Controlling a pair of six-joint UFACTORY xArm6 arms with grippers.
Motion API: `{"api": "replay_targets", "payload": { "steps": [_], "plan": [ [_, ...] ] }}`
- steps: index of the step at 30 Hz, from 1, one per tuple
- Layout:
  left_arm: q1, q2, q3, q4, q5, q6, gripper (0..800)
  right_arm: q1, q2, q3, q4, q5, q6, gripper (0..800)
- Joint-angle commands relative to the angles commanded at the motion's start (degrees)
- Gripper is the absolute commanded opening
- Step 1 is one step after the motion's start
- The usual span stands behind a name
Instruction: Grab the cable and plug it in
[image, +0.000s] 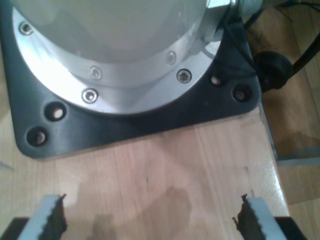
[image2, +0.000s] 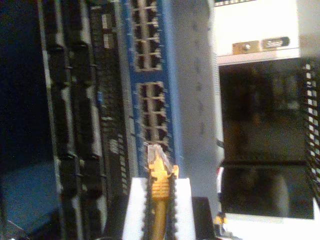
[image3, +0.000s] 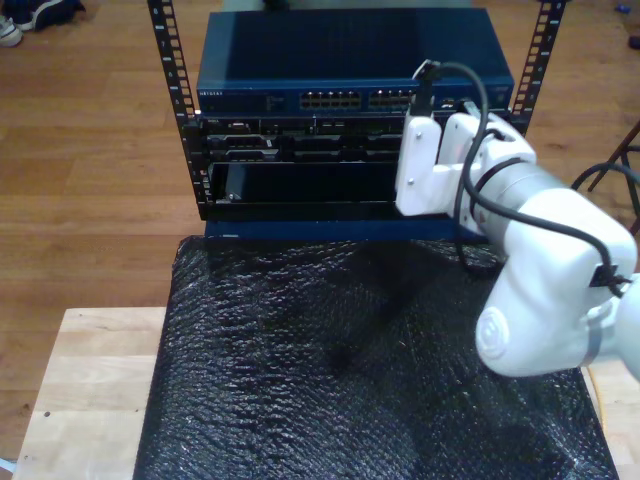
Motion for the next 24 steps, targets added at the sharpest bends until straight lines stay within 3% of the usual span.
{"api": "replay_targets", "payload": {
  "steps": [9,16,24],
  "plan": [
    [0.0,0.0,0.0,0.0,0.0,0.0,800,0.35,0.53,0.35,0.0,-5.27,-1.93,0],
    [0.0,0.0,0.0,0.0,0.0,0.0,800,2.46,8.62,-3.78,0.18,-18.9,-8.62,0],
    [0.0,0.0,0.0,0.0,0.0,0.0,800,2.73,9.76,-7.74,0.62,-16.97,-8.44,0]
  ]
}}
